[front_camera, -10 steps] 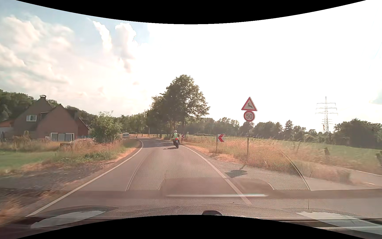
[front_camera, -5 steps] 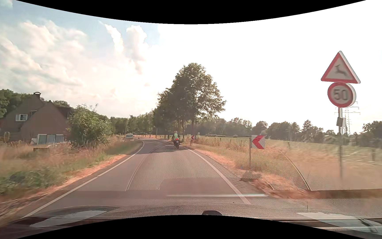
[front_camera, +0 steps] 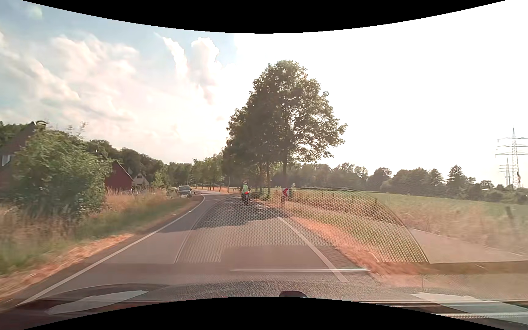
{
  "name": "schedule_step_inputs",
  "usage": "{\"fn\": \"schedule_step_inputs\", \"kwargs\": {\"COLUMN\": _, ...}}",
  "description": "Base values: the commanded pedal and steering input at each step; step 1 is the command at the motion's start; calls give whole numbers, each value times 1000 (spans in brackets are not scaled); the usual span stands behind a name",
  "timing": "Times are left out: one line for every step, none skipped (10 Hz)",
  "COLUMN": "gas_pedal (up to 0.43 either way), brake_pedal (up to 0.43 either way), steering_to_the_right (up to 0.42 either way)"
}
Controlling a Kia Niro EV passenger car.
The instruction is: Follow the waypoints while adhering to traffic rules and regulations
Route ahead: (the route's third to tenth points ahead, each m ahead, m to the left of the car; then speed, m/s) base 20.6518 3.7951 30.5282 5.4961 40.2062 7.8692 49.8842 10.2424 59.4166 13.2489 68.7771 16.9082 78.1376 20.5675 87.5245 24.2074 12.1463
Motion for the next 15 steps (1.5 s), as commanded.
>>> {"fn": "schedule_step_inputs", "kwargs": {"gas_pedal": 169, "brake_pedal": 0, "steering_to_the_right": -46}}
{"fn": "schedule_step_inputs", "kwargs": {"gas_pedal": 157, "brake_pedal": 0, "steering_to_the_right": -46}}
{"fn": "schedule_step_inputs", "kwargs": {"gas_pedal": 157, "brake_pedal": 0, "steering_to_the_right": -45}}
{"fn": "schedule_step_inputs", "kwargs": {"gas_pedal": 157, "brake_pedal": 0, "steering_to_the_right": -45}}
{"fn": "schedule_step_inputs", "kwargs": {"gas_pedal": 157, "brake_pedal": 0, "steering_to_the_right": -45}}
{"fn": "schedule_step_inputs", "kwargs": {"gas_pedal": 157, "brake_pedal": 0, "steering_to_the_right": -45}}
{"fn": "schedule_step_inputs", "kwargs": {"gas_pedal": 157, "brake_pedal": 0, "steering_to_the_right": -44}}
{"fn": "schedule_step_inputs", "kwargs": {"gas_pedal": 157, "brake_pedal": 0, "steering_to_the_right": -42}}
{"fn": "schedule_step_inputs", "kwargs": {"gas_pedal": 157, "brake_pedal": 0, "steering_to_the_right": -41}}
{"fn": "schedule_step_inputs", "kwargs": {"gas_pedal": 157, "brake_pedal": 0, "steering_to_the_right": -40}}
{"fn": "schedule_step_inputs", "kwargs": {"gas_pedal": 157, "brake_pedal": 0, "steering_to_the_right": -39}}
{"fn": "schedule_step_inputs", "kwargs": {"gas_pedal": 157, "brake_pedal": 0, "steering_to_the_right": -39}}
{"fn": "schedule_step_inputs", "kwargs": {"gas_pedal": 157, "brake_pedal": 0, "steering_to_the_right": -38}}
{"fn": "schedule_step_inputs", "kwargs": {"gas_pedal": 157, "brake_pedal": 0, "steering_to_the_right": -38}}
{"fn": "schedule_step_inputs", "kwargs": {"gas_pedal": 157, "brake_pedal": 0, "steering_to_the_right": -35}}
